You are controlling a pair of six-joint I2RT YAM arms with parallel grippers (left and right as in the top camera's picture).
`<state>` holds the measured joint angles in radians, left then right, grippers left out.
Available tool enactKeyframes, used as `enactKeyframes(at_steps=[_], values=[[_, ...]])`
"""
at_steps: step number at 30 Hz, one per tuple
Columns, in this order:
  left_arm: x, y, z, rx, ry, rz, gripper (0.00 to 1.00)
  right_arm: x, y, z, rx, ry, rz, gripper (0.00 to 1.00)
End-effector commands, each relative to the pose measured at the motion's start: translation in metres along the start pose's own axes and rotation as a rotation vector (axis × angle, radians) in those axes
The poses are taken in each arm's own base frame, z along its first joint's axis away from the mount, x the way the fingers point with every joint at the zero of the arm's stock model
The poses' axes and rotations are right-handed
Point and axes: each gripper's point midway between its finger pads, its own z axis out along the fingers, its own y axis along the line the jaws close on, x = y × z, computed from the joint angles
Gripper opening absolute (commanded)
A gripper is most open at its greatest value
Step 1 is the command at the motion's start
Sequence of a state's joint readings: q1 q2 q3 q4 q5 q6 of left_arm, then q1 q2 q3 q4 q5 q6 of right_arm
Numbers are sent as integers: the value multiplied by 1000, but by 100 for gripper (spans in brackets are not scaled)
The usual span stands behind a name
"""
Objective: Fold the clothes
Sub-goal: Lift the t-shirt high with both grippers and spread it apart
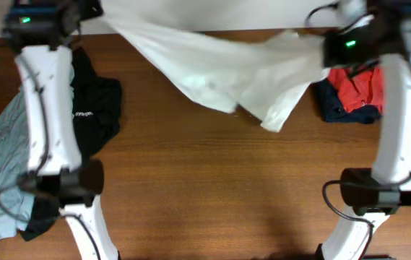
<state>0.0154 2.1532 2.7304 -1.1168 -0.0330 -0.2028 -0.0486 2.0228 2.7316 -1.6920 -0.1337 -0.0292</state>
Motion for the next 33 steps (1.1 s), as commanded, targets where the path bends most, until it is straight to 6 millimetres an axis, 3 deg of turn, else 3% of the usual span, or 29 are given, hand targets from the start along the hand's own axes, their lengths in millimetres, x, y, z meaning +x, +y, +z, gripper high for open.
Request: enactKeyframes(at_steps=[1, 6, 13, 15, 20, 25, 28, 33], values=[[-30, 5, -46, -16, -105, 8, 1, -23, -5, -66, 11, -223, -97, 4], [-56, 1, -115, 7, -217, 3, 1, -38, -2, -141, 54, -478, -129, 4], [-77, -1, -191, 32, -345, -2, 1, -26, 11, -214, 83, -657, -173, 4], [-79, -1, -201, 35, -363, -3, 1, -24, 14, -229, 88, -697, -180, 4], [-79, -1, -201, 35, -364, -4, 1, -28, 15, -240, 94, -743, -187, 4], [-84, -2, -186, 32, -372, 19, 1, -50, 11, -224, 95, -747, -190, 4], [-91, -4, -165, 29, -385, 41, 1, -71, 5, -204, 108, -744, -216, 4], [-98, -7, -112, 31, -390, 44, 1, -117, -7, -165, 119, -774, -225, 4]])
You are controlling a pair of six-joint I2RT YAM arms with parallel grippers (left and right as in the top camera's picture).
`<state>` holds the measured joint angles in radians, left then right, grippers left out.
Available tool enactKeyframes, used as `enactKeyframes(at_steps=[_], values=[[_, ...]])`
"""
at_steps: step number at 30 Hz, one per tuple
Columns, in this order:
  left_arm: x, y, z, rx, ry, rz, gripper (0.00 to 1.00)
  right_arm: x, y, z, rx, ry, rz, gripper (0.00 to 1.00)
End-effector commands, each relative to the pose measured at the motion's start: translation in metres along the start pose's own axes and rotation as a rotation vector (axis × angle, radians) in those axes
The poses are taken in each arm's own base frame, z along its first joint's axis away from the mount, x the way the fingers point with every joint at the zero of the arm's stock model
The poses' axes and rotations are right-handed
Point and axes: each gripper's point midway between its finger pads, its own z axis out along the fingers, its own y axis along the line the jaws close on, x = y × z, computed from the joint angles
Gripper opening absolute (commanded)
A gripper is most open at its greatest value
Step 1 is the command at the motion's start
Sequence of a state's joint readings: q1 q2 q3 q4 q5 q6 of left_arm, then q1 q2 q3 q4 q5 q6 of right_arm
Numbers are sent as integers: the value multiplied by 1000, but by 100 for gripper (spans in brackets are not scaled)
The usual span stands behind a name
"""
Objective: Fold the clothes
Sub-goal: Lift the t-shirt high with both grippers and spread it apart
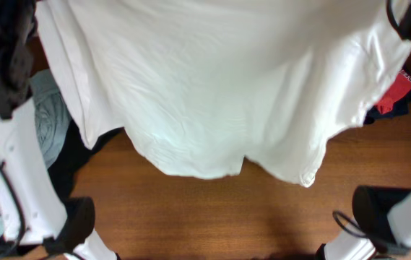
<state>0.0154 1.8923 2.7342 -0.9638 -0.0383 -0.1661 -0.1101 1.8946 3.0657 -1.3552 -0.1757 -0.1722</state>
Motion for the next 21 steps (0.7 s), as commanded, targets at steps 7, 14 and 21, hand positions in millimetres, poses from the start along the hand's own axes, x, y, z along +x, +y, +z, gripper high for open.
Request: enactKeyframes(at_steps=[7, 14, 21], values=[[34, 10, 120, -20, -73, 21, 1, -5, -30, 122, 45, -123, -35, 4], [32, 9, 133, -13, -117, 19, 1, -11, -37, 131, 72, -165, -42, 4], [11, 6, 85, -14, -92, 21, 1, -20, -37, 91, 83, -151, -39, 4]])
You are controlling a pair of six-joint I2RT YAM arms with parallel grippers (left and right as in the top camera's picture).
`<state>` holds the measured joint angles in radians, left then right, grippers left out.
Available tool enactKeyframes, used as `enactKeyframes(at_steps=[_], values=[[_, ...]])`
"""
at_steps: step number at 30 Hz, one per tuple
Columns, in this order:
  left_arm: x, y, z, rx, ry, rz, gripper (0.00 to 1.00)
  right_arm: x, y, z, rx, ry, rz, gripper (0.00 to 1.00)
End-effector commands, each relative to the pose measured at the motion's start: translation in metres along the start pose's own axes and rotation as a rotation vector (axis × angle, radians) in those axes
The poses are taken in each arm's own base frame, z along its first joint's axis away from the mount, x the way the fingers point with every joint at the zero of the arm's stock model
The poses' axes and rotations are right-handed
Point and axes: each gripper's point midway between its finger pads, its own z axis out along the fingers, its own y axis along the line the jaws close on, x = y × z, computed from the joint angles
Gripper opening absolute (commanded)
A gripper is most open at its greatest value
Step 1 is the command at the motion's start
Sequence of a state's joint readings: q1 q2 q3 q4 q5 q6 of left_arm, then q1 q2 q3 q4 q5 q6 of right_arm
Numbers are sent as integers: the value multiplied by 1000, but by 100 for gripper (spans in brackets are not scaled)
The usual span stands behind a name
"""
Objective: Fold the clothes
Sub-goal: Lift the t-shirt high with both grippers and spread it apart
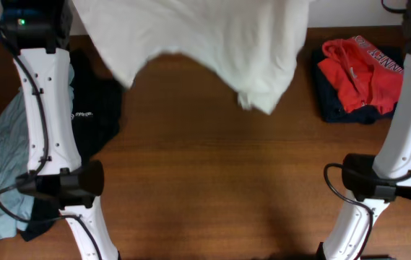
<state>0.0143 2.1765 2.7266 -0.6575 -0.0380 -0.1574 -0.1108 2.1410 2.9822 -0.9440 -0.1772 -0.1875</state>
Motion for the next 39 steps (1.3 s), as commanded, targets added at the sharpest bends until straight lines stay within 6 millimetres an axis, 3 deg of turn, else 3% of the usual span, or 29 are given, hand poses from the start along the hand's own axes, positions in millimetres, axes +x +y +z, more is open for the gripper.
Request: enactKeyframes(at_steps=[1, 13, 18, 22, 25, 28, 32, 37, 39], values=[[-51, 2, -59, -20, -68, 14, 1, -39, -15, -57, 73, -68, -11, 4], [-88, 0, -196, -23, -38, 86, 1, -71, -4, -194, 108, -78, -35, 4], [-94, 1, -255, -24, -36, 108, 1, -71, 0, -253, 169, -68, -55, 4], [-93, 2, -288, -25, -26, 109, 1, -74, 5, -291, 190, -88, -58, 4], [-86, 5, -302, -37, 2, 133, 1, -75, 3, -311, 229, -98, -60, 4], [-75, 19, -305, -113, 46, 136, 1, -72, 6, -319, 228, -91, -79, 4], [-58, 35, -297, -196, 122, 148, 1, -63, 5, -312, 224, -49, -77, 4], [-35, 41, -269, -224, 217, 161, 1, -37, 0, -270, 197, 78, -79, 4], [-23, 44, -252, -237, 264, 168, 1, -16, -2, -246, 176, 166, -68, 4]])
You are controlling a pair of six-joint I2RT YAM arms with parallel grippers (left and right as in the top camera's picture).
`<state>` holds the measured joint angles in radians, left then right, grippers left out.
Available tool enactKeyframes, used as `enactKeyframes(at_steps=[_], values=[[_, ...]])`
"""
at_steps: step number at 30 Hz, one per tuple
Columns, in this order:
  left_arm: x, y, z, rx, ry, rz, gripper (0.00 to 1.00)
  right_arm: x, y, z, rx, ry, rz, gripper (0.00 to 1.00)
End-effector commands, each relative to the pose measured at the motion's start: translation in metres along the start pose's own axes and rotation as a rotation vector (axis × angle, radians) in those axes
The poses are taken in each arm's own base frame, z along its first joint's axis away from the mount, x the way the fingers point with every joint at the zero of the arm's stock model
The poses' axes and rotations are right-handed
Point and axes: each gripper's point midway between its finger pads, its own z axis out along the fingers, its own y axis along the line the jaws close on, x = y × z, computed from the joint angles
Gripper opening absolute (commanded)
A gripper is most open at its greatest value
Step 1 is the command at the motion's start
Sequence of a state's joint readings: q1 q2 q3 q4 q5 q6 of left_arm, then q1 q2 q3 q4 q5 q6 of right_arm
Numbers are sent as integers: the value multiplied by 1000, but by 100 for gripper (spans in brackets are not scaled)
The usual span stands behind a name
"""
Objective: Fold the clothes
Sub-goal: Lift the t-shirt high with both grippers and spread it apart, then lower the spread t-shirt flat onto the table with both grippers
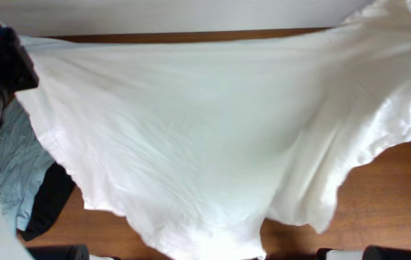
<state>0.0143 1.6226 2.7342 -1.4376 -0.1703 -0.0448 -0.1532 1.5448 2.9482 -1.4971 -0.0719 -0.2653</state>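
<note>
A large white garment (212,137) hangs spread wide and close under the overhead camera, covering most of the table. My left gripper (19,66) shows as a dark shape at the cloth's upper left corner, and the cloth stretches taut from it, so it is shut on that corner. The garment's right side rises out of the frame at the upper right. My right gripper is hidden behind or beyond that cloth. The lower hem sags in a curve toward the front edge.
A light blue garment (14,166) and a black garment (50,206) lie at the left of the wooden table (393,195). The arm bases (378,253) peek out at the bottom edge. The cloth covers everything at the right back.
The white garment was bunched high at the back centre, with the red pile in sight. Now it is spread wide across the whole view, nearer the camera, and hides the red pile.
At first the white garment lay stretched along the table's back between both arms. Then it was lifted close to the camera as a broad sheet. After that it hung narrower at the back. Now it is spread wide again, held up over the table.
</note>
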Motion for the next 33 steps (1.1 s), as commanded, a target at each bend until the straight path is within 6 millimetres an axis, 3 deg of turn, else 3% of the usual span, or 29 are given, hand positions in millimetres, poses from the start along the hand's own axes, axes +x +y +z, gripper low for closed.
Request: enactKeyframes(at_steps=[1, 10, 19, 25, 29, 33], values=[[16, 11, 40, -98, 90, 36, 1, 42, -6, 60, 12, 191, -1, 4], [72, 7, 150, -173, 318, 93, 1, 131, 18, 164, -126, 497, 22, 4], [140, -4, 271, -197, 447, 126, 1, 247, 55, 261, -282, 782, 77, 4], [195, -14, 350, -197, 488, 136, 1, 317, 82, 323, -369, 852, 121, 4], [227, -21, 390, -191, 493, 138, 1, 350, 100, 361, -420, 830, 142, 4], [250, -31, 421, -180, 473, 136, 1, 367, 117, 395, -434, 768, 127, 4]])
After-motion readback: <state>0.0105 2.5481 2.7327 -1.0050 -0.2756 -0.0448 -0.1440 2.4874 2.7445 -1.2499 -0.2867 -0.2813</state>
